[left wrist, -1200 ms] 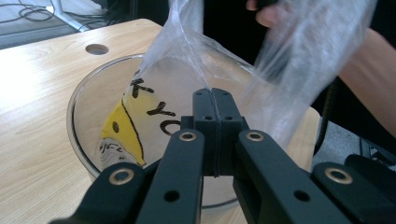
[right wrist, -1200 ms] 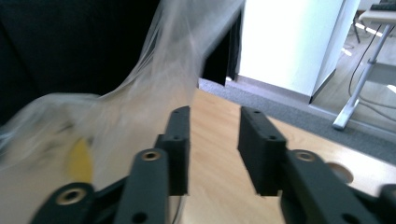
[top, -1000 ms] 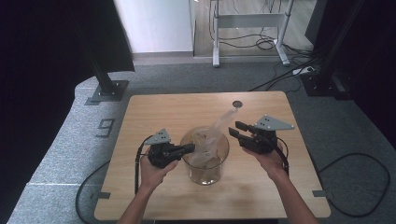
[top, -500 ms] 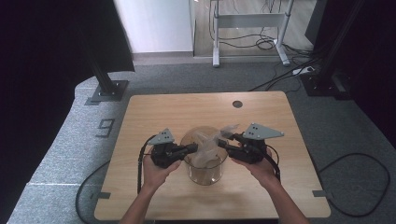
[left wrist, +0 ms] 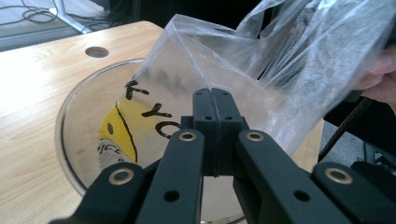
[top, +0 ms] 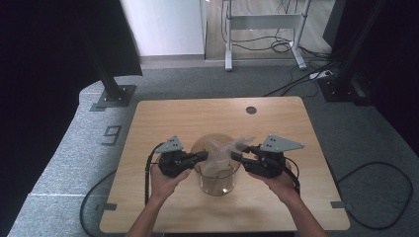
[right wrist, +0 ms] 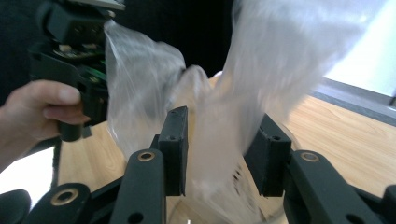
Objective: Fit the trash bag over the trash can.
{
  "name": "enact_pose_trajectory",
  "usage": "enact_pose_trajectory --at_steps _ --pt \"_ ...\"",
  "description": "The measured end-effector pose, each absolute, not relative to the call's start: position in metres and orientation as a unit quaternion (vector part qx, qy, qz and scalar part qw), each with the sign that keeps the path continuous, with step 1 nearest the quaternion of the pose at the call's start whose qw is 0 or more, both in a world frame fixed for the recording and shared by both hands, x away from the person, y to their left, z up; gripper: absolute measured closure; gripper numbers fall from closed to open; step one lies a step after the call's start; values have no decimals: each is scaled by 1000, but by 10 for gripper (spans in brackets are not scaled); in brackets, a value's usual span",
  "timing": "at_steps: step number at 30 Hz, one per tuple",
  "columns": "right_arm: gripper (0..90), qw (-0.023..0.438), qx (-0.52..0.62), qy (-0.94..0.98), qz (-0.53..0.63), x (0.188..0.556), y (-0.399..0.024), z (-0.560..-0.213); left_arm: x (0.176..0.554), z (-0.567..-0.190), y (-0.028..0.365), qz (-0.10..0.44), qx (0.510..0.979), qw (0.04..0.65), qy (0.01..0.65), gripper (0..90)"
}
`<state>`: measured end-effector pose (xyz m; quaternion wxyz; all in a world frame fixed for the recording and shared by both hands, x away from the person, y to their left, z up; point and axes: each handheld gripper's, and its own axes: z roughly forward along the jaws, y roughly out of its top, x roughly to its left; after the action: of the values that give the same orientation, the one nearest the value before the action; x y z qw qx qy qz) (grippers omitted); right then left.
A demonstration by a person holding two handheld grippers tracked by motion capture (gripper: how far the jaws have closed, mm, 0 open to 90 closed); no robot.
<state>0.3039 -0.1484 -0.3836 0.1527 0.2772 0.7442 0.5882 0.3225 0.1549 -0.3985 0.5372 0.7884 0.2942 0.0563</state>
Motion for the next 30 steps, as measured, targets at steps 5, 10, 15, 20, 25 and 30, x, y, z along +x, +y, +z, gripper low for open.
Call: enact_pose_trajectory --at_steps 5,10,15,20,25,30 --pt "617 151 289 738 590 302 -160 -390 323 -400 155 55 788 538 295 900" --pt "613 157 291 738 588 303 -156 -391 322 -399 153 55 788 538 294 900" --pt "607 169 300 734 585 295 -156 -389 324 -398 153 57 788 537 295 900" --pt "594 170 306 727 590 280 -166 -385 324 -398 152 58 788 537 295 900" --pt "590 169 293 727 597 267 -167 -377 323 -400 147 56 792 533 293 900" --pt "585 178 277 724 606 265 -164 -359 323 -402 143 54 795 530 291 900"
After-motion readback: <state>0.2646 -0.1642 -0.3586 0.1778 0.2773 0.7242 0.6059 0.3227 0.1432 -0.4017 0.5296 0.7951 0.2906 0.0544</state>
